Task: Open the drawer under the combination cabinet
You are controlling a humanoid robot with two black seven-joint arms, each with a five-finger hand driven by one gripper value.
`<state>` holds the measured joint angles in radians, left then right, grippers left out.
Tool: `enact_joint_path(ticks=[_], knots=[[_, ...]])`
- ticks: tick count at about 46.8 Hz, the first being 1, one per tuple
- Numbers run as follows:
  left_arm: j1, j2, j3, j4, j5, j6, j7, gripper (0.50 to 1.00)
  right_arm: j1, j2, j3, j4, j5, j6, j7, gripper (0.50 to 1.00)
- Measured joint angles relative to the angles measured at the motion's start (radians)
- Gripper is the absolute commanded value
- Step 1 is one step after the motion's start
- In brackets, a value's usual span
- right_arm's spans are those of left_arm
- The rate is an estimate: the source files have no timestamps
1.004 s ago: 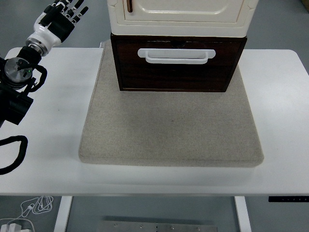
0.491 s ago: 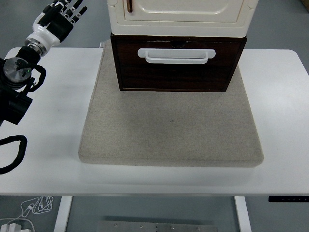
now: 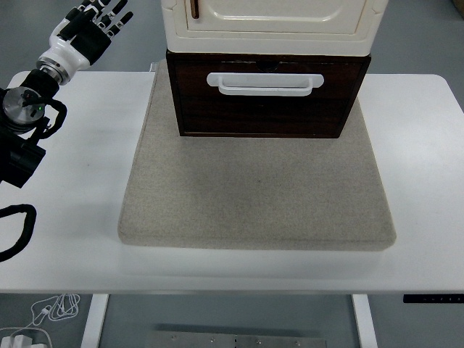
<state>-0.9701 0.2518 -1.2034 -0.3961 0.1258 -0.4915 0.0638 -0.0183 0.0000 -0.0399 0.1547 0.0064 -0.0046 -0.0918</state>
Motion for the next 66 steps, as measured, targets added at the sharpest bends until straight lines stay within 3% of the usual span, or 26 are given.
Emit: enact_joint_path(ticks=[13, 30, 38, 66], knots=[[0.02, 0.066, 0.014, -0.066, -0.001, -0.006, -0.001, 1.0, 0.0, 0.0, 0.0, 0.0, 0.0, 0.0, 0.0, 0.928], [0.029, 0.129, 0.042, -0.093, 0.011, -0.069, -0.001, 1.0, 0.0, 0.0, 0.0, 0.0, 0.001, 0.0, 0.0, 0.928], [0.062, 0.21, 0.1, -0.213, 0.007, -0.089, -0.001, 1.0, 0.0, 0.0, 0.0, 0.0, 0.001, 0.0, 0.0, 0.928], [0.164, 0.38, 0.119, -0.529, 0.026, -0.12, -0.01, 1.0, 0.0, 0.0, 0.0, 0.0, 0.0, 0.0, 0.0, 0.928]])
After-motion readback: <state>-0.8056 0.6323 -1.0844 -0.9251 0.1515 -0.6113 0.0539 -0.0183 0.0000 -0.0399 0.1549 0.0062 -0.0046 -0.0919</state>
